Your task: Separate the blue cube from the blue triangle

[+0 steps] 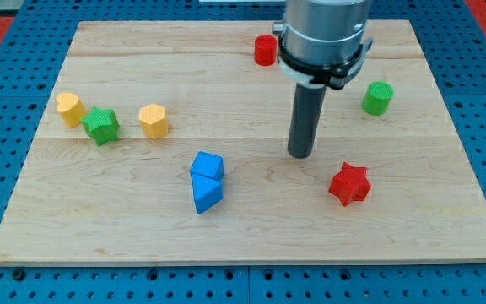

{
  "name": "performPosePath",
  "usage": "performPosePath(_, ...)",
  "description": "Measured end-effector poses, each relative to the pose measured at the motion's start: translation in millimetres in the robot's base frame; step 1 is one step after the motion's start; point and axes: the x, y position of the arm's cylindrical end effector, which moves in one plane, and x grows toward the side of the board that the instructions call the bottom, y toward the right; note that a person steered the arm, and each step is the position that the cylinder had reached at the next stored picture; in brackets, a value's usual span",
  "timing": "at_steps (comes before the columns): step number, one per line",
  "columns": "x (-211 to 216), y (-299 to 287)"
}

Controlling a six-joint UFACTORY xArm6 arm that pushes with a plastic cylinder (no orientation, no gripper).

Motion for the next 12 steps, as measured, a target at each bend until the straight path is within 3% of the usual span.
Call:
performPosePath(1, 32.9, 74.1)
performPosePath(2, 43.3, 53.2)
performPosePath(3, 8.9, -37.5)
performPosePath(5, -24.0, -161.7)
performPosePath(7, 26.7, -153.4)
performPosePath(8, 40.2, -116.5)
performPosePath(9, 42.3, -87.8)
performPosePath(11, 11.1, -127.8)
performPosePath(12, 7.3, -87.5)
